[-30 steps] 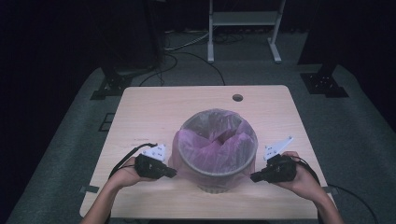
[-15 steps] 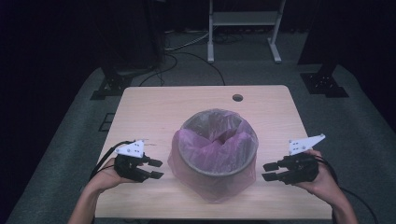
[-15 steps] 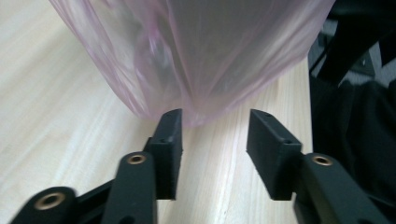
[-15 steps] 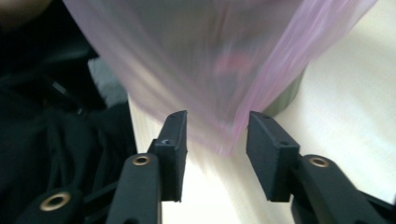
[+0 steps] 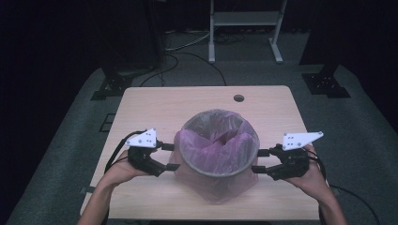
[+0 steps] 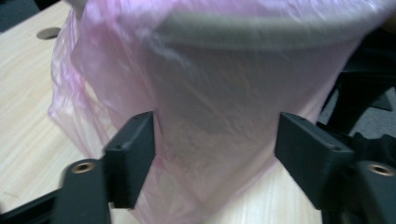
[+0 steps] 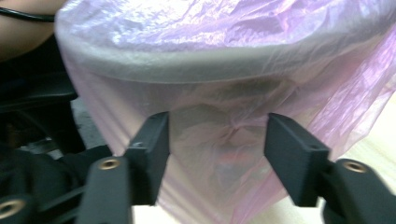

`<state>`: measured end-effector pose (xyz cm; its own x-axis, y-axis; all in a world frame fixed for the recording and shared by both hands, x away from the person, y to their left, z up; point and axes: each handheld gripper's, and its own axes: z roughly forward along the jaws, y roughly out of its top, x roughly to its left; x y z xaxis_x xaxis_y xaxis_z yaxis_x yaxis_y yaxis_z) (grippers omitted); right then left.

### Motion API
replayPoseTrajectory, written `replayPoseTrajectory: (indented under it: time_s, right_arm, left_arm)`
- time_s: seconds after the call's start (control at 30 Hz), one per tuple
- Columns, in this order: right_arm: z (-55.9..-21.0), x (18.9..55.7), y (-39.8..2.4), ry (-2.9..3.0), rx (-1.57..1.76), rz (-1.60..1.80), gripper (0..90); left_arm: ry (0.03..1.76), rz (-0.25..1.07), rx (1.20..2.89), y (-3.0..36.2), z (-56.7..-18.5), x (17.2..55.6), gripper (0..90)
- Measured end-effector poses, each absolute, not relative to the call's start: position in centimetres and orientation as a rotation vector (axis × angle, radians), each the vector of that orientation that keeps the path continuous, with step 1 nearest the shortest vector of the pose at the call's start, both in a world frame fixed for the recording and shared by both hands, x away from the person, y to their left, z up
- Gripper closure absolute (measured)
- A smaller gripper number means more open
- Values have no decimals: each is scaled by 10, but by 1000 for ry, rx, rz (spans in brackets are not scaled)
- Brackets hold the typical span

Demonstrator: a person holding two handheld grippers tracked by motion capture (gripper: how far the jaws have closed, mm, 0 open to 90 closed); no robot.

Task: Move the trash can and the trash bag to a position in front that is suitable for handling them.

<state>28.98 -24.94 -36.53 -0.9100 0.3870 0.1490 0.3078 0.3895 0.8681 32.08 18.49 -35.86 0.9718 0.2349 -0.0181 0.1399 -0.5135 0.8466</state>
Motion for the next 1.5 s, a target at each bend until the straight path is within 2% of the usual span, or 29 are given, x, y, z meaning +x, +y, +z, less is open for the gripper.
replayPoseTrajectory:
  time_s: [0.1,0.33,0.43,0.47,0.57,1.0,1.03,1.07,1.1,1.2,1.33,1.5]
  right_arm:
    - [-366,290,-246,2539,657,1564,560]
    - [-365,295,-248,2500,690,1543,727]
    - [-365,298,-247,2492,719,1521,884]
    - [-366,300,-247,2490,724,1529,900]
    - [-367,303,-248,2483,749,1539,900]
    - [-381,303,-248,2569,773,1463,900]
    - [-381,303,-249,2569,779,1470,900]
    - [-380,303,-252,2585,784,1495,837]
    - [-380,302,-254,2592,791,1519,756]
    - [-373,296,-268,2586,821,1511,689]
    - [-349,288,-280,2558,826,1519,665]
    - [-308,288,-271,2527,785,1546,790]
  left_arm:
    - [258,137,2113,178,-359,324,413]
    - [254,178,2123,169,-358,333,478]
    - [257,195,2121,169,-358,338,645]
    - [262,196,2119,169,-358,340,720]
    - [264,186,2111,169,-359,342,890]
    - [266,122,2118,173,-375,338,899]
    - [281,113,2116,174,-374,338,826]
    - [299,106,2118,174,-373,337,671]
    - [304,98,2114,177,-373,335,601]
    - [335,109,2095,184,-371,330,438]
    - [385,134,2060,192,-370,327,309]
    - [423,160,2064,194,-368,322,192]
